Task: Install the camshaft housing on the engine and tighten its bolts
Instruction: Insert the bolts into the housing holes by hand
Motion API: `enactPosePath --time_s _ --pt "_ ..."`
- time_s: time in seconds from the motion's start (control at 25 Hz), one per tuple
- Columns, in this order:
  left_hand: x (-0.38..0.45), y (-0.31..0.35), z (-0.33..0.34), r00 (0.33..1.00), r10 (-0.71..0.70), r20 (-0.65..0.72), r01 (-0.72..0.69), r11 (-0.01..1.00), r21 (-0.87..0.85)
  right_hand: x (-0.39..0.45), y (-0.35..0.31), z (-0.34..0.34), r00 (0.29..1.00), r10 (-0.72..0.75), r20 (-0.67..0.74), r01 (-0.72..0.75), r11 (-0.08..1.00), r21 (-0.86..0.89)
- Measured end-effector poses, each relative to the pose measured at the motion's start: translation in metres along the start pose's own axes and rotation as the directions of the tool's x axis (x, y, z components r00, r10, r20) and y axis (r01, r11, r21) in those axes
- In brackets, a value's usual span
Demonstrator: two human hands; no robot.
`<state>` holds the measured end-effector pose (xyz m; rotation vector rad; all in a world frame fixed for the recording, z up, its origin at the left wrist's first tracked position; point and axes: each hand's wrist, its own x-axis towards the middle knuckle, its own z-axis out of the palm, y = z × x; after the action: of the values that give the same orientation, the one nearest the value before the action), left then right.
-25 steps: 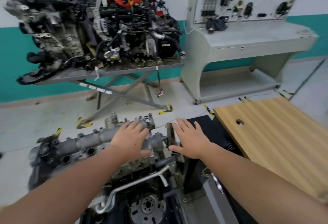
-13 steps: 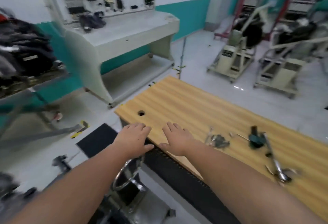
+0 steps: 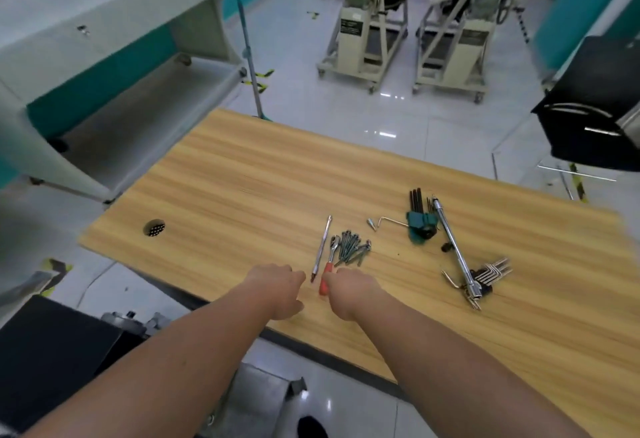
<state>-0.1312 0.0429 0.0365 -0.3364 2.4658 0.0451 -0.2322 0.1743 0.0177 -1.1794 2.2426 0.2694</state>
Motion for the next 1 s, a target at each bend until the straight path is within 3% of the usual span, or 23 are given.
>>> enactPosePath --time_s 0.2,0.4,0.56,0.84,0.92,1.0 --pt "0.046 0.011 0.003 1.000 -0.022 0.015 0.024 0.996 -0.089 0.023 0.004 0.019 0.998 0.052 0.037 -0.056 0.991 0.122" --pt "0.087 0.015 0.008 0.953 -0.296 -0.063 0.242 0.871 -0.427 0.049 0.007 0.029 0.978 0.206 0.020 -0.197 0.898 0.393" --pt "0.111 0.007 0.019 0.924 -0.380 -0.040 0.312 0.812 -0.494 0.070 0.008 0.034 0.957 0.289 -0.018 -0.242 0.833 0.498" --pt "0.118 0.011 0.027 0.918 -0.379 -0.114 0.245 0.771 -0.588 0.076 0.009 0.035 0.943 0.321 -0.090 -0.201 0.764 0.613" --pt "0.117 0.014 0.020 0.907 -0.346 -0.239 0.141 0.786 -0.602 0.075 0.017 0.034 0.915 0.385 -0.118 -0.210 0.707 0.676" --pt "0.121 0.025 0.009 0.912 -0.222 -0.345 -0.024 0.810 -0.585 0.073 0.027 0.033 0.862 0.490 -0.131 -0.218 0.591 0.777"
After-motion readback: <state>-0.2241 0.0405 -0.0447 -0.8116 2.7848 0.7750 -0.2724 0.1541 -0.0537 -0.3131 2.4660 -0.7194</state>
